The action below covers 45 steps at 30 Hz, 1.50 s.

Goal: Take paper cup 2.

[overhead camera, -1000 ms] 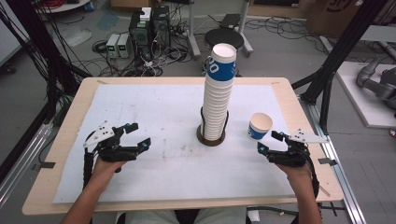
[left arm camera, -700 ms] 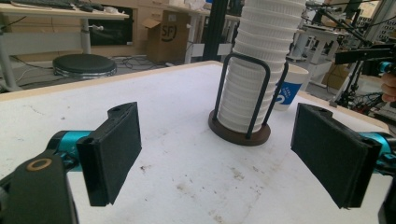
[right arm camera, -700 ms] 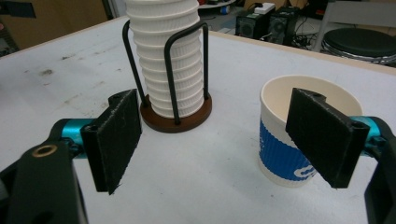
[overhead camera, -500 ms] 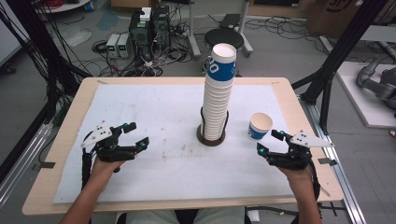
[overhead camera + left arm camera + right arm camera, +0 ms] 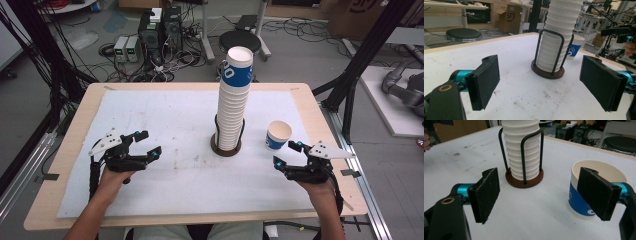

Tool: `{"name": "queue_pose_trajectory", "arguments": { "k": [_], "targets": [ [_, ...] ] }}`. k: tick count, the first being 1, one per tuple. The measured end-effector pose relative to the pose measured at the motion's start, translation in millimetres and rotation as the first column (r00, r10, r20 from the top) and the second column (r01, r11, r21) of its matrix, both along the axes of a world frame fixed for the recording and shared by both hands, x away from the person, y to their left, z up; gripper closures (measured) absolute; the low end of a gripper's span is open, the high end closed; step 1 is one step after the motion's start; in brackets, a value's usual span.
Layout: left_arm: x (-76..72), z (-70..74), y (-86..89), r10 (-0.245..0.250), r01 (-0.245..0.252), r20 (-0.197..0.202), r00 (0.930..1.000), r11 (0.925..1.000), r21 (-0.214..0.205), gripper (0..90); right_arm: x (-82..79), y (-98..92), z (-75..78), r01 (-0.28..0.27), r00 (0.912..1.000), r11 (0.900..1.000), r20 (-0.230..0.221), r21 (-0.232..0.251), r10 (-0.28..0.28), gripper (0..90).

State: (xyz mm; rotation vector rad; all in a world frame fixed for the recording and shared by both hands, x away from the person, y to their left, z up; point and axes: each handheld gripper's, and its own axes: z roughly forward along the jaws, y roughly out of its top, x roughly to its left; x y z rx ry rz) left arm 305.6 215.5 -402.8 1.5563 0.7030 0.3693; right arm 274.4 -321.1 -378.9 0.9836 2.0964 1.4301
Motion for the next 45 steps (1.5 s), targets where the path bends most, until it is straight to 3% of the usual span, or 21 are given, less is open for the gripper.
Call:
{"name": "queue_pose_trajectory", "arguments": {
  "k": [8,15,23,30,38,45],
  "targets": [
    [10.2,25.8,-7.2,-0.017,0.017,0.025,0.9995,0.9999,0.004,16.2,-2.1,-1.5,-0.1,-0.019,0.9998,0.9998,-0.009,-0.003,0.019,19.0],
    [23.3,70.3,-20.7,-0.081,0.08,0.057,0.9951,0.9965,0.023,16.2,-2.2,-0.3,0.7,-0.039,0.999,0.9992,-0.02,0.0,0.039,18.9],
    [39.2,122.7,-39.8,-0.178,0.174,0.068,0.9817,0.9832,0.054,16.2,-0.2,2.3,0.7,-0.059,0.9978,0.9983,-0.03,0.002,0.059,19.2],
    [53.2,158.4,-63.0,-0.226,0.22,0.079,0.971,0.9729,0.071,16.1,-0.9,2.8,0.6,-0.067,0.9973,0.9977,-0.03,0.007,0.067,19.2],
    [65.5,188.9,-96.5,-0.281,0.273,0.091,0.9553,0.9577,0.09,16.2,-1.0,2.1,0.9,-0.064,0.9974,0.9979,-0.032,0.013,0.064,19.2],
    [81.9,205.6,-126.4,-0.298,0.29,0.069,0.952,0.9508,0.109,16.1,-0.6,2.5,1.0,-0.071,0.997,0.9972,-0.027,0.022,0.072,19.2]
  ]
}}
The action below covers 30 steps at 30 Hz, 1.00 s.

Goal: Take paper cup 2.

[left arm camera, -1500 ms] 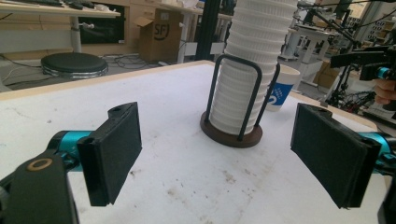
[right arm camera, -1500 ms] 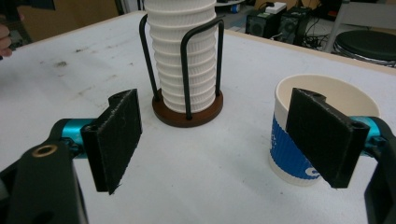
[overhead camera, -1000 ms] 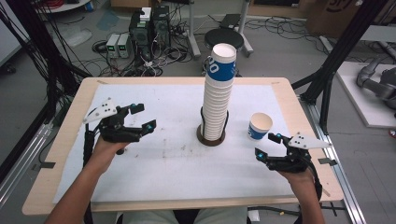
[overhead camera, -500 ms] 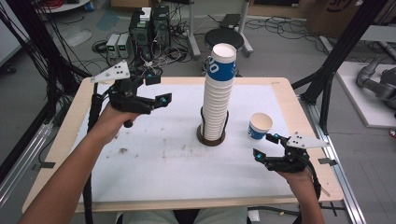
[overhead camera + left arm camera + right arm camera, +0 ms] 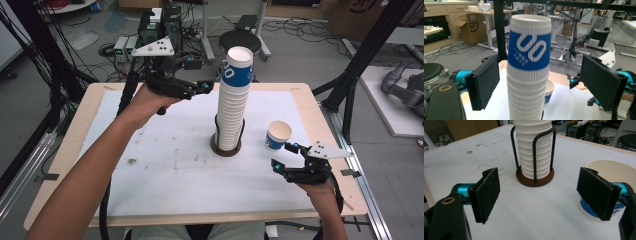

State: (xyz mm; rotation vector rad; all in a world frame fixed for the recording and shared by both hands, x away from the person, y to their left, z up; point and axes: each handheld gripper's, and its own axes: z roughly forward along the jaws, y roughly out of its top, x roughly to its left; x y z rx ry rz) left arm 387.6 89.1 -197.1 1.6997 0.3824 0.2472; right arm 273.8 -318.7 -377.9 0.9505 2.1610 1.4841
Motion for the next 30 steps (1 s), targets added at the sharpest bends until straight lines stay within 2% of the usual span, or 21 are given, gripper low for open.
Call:
{"name": "queue_pose_trajectory", "arguments": {
  "k": [4,14,17,25,30],
  "targets": [
    [8.8,7.8,-14.2,-0.01,0.011,-0.01,0.9999,0.9994,0.031,16.2,-0.3,-0.9,-0.1,0.002,1.0,1.0,0.0,0.001,-0.002,19.2],
    [25.2,26.2,-40.9,-0.01,0.011,-0.014,0.9998,0.9979,0.065,16.2,0.4,-2.9,-1.6,0.0,1.0,1.0,-0.004,0.005,0.0,19.2],
    [30.1,28.7,-50.1,0.003,-0.002,-0.018,0.9998,0.9969,0.079,16.1,0.5,-1.9,-1.1,-0.002,1.0,1.0,-0.003,0.006,0.002,19.2],
    [35.1,33.8,-74.1,0.0,0.002,-0.021,0.9998,0.9931,0.117,16.2,1.2,-0.6,-1.5,-0.006,1.0,1.0,-0.002,0.004,0.006,19.2],
    [36.6,34.1,-77.6,0.018,-0.014,-0.028,0.9994,0.9911,0.133,23.4,0.6,-2.7,-1.1,-0.004,1.0,1.0,0.0,0.006,0.004,19.2]
  ]
}}
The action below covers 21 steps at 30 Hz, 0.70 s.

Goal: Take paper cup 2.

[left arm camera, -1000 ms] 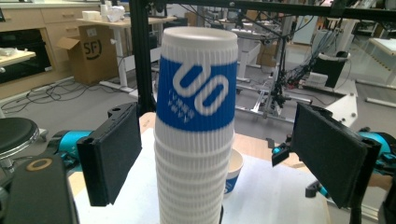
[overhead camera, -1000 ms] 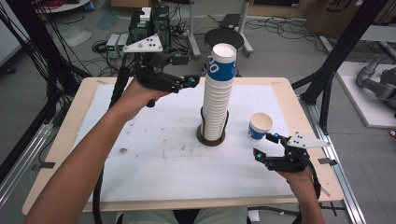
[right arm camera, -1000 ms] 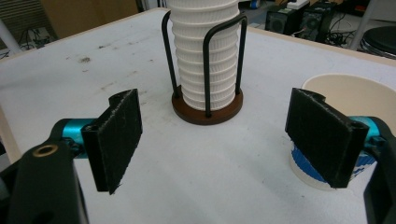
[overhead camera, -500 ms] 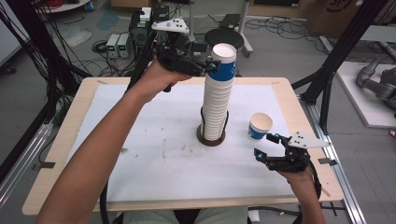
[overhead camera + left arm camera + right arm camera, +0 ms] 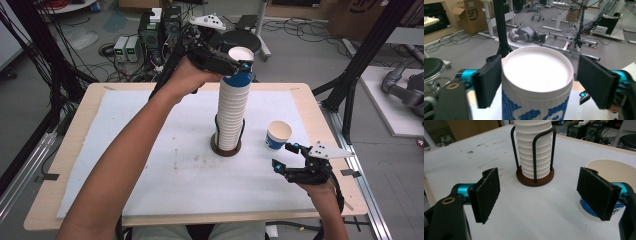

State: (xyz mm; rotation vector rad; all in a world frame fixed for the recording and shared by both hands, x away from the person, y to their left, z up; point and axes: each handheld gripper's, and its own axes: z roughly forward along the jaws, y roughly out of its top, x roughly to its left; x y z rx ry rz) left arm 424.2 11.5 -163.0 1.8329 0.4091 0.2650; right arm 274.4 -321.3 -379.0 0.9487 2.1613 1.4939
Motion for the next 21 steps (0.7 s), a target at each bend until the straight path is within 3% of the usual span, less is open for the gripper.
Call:
{"name": "queue_pose_trajectory", "arguments": {
  "k": [2,7,10,21],
  "targets": [
    [1.3,0.1,1.8,-0.003,0.003,-0.004,1.0,1.0,0.007,28.6,-0.3,-0.7,-0.1,0.003,1.0,1.0,-0.001,0.003,-0.003,19.2],
    [2.9,1.2,4.2,0.004,-0.004,-0.017,0.9998,1.0,0.009,29.9,0.5,-0.9,-0.7,0.003,1.0,1.0,0.004,0.001,-0.003,19.2],
    [2.0,3.6,3.1,0.002,-0.002,0.006,1.0,0.9995,0.032,30.8,0.3,0.0,-0.6,0.001,1.0,1.0,-0.002,0.004,-0.001,19.2],
    [-3.5,25.6,13.2,-0.001,0.002,0.021,0.9998,0.9984,-0.056,31.5,0.2,0.0,-0.5,0.001,1.0,1.0,-0.005,0.008,-0.001,19.2]
  ]
}}
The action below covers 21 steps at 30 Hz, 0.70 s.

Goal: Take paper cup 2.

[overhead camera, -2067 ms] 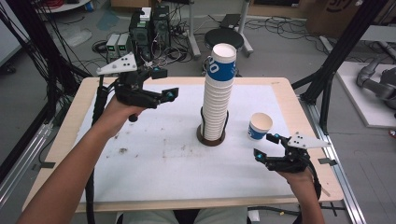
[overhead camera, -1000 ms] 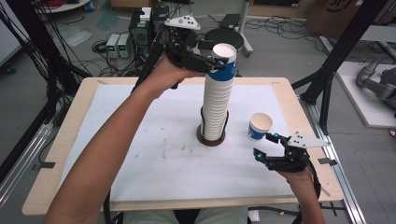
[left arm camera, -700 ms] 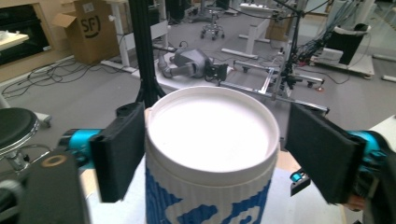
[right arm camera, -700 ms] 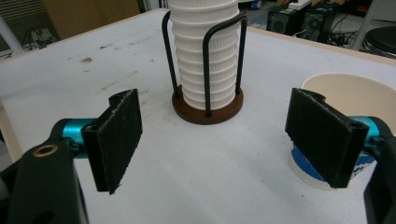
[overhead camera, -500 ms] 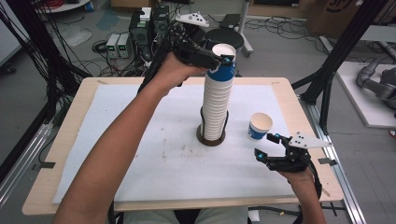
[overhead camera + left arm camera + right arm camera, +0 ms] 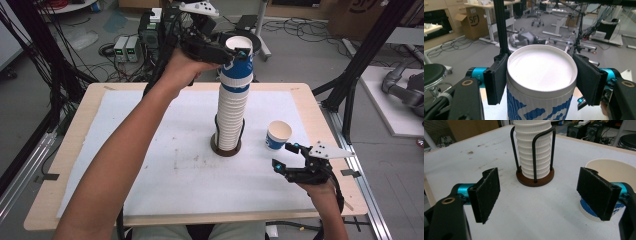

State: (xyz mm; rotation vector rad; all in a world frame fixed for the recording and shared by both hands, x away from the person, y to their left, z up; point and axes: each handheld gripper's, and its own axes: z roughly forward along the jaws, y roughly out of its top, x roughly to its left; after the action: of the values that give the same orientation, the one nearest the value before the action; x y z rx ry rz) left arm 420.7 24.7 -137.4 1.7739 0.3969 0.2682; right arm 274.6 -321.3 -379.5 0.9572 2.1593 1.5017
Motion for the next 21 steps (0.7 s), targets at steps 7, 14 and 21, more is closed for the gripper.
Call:
{"name": "queue_pose_trajectory", "arguments": {
  "k": [7,14,21],
  "targets": [
    [-6.9,19.9,11.8,-0.001,0.003,0.023,0.9997,0.9976,-0.069,31.5,-0.3,1.0,0.7,-0.001,1.0,1.0,0.0,0.001,0.001,19.2],
    [-16.3,40.1,28.4,0.003,0.004,0.047,0.9989,0.99,-0.141,31.5,0.0,1.6,0.9,-0.004,1.0,1.0,0.003,0.003,0.004,19.2],
    [-24.8,53.1,54.9,0.027,-0.013,0.074,0.9969,0.9827,-0.185,31.5,-0.6,1.6,1.3,-0.004,1.0,0.9999,-0.001,0.009,0.004,19.2]
  ]
}}
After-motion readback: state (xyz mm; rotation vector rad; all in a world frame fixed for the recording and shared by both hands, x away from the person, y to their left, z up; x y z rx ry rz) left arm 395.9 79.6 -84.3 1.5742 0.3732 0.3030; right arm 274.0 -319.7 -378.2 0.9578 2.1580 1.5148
